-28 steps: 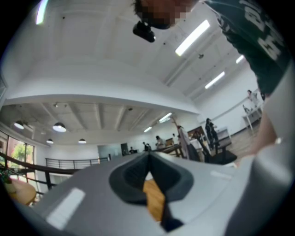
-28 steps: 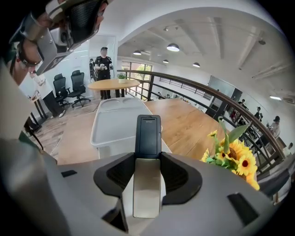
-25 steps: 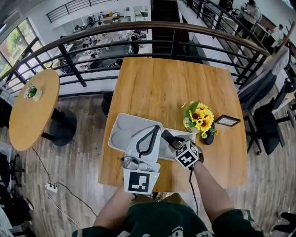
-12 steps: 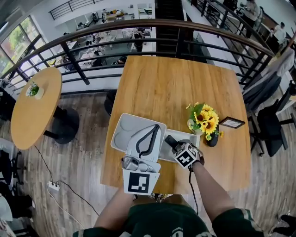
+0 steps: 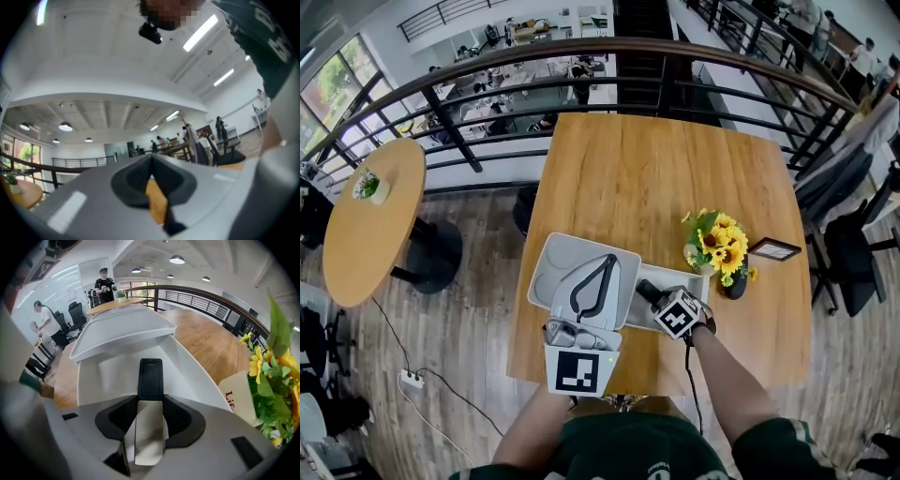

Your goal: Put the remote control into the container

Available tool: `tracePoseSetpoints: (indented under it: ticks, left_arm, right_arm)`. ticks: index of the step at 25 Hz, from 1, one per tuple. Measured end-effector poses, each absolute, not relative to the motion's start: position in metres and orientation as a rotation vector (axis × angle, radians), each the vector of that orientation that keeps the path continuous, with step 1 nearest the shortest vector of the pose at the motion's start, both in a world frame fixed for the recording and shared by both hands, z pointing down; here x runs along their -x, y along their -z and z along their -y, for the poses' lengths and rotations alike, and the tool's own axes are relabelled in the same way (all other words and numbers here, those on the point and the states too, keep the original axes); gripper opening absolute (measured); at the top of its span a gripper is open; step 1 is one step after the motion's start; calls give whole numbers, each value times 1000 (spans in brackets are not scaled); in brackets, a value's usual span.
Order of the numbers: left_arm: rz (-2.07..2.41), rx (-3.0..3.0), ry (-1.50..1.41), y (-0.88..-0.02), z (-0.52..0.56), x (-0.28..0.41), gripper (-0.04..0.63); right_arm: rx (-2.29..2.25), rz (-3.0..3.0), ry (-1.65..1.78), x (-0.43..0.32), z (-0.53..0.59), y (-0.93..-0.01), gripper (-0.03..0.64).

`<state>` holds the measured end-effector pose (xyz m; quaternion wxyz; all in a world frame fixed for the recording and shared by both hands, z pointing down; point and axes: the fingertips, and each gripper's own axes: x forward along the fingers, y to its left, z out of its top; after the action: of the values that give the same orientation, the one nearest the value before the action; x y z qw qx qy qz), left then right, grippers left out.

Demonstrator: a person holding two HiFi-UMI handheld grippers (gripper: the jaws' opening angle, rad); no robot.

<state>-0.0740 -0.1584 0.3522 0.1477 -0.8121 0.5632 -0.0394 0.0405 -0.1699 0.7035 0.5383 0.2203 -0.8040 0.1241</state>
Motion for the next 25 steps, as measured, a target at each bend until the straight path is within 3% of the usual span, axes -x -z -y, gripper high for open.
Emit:
tracePoseSetpoints:
  ticks: [25]
  left_arm:
    - [-1574,2417,111,-366,156,68,5]
  right_arm:
    - [-475,1932,-353,-39,169,-704,189]
